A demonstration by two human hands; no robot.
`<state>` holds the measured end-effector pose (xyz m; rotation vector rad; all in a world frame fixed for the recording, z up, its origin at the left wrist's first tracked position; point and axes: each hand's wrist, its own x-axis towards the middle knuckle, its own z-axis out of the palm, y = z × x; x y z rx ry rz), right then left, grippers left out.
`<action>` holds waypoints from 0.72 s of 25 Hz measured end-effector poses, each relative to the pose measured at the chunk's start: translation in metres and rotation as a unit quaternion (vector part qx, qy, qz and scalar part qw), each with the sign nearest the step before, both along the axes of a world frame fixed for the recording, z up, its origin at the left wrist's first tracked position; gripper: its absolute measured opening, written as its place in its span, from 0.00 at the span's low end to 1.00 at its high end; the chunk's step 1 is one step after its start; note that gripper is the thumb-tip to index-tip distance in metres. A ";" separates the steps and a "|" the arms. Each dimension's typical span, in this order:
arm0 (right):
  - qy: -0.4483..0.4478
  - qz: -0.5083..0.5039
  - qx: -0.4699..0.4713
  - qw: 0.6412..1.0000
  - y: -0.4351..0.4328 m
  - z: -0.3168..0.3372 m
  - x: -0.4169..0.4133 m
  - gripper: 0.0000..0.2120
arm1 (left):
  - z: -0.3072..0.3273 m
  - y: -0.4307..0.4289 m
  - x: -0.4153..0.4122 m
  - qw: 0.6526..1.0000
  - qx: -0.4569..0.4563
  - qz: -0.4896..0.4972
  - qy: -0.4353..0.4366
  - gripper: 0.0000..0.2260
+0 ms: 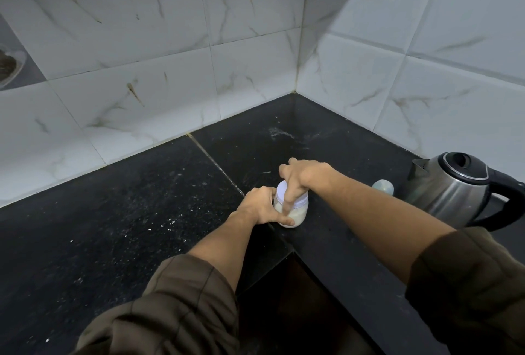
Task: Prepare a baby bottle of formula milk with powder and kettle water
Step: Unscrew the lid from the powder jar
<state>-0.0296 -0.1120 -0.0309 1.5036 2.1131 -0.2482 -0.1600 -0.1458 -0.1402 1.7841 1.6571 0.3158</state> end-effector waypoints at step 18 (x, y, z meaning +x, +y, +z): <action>0.315 -0.097 0.105 0.938 0.058 -0.009 0.017 0.19 | -0.005 -0.001 -0.007 1.000 -0.014 -0.015 -0.017 0.49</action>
